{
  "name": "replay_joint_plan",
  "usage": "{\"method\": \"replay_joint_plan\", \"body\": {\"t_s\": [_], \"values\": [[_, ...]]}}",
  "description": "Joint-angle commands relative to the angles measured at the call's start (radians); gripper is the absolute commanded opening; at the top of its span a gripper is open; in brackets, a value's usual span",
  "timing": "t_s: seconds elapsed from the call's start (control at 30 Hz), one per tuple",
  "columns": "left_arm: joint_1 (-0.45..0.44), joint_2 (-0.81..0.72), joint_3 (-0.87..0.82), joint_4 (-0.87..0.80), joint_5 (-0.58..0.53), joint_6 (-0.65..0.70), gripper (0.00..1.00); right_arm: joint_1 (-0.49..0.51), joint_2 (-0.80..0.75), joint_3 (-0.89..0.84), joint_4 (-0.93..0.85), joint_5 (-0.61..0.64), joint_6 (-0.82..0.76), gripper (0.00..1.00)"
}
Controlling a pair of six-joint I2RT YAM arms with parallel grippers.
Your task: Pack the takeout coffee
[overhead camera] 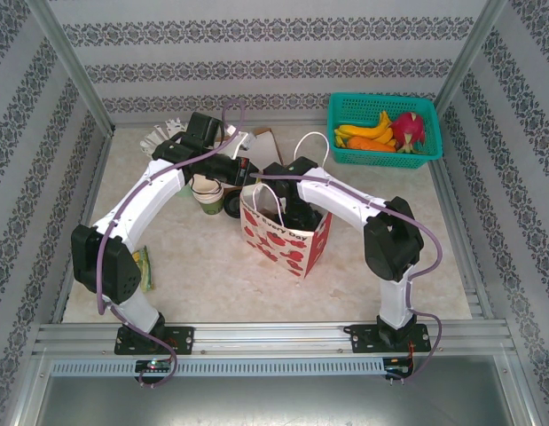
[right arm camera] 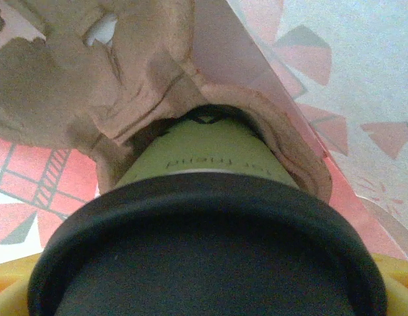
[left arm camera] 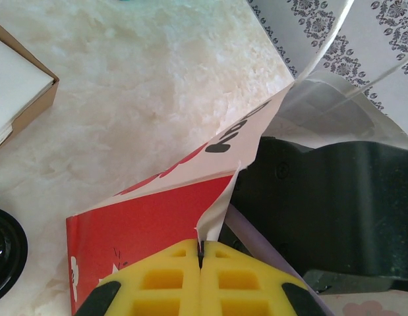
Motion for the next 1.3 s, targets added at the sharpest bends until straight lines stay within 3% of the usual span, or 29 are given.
{"method": "replay_joint_plan", "body": {"t_s": [0.0, 0.33, 1.27], "values": [[-0.018, -0.019, 0.01, -0.029, 0.024, 0.032, 0.0, -0.002, -0.027, -0.006, 0.069, 0.033, 0.013, 0.93], [-0.019, -0.019, 0.011, -0.03, 0.029, 0.029, 0.0, 0.012, -0.057, -0.003, 0.079, 0.07, 0.008, 0.98], [-0.019, -0.021, 0.006, -0.038, 0.019, 0.038, 0.0, 0.019, -0.186, 0.055, 0.053, 0.101, 0.055, 0.98]]}}
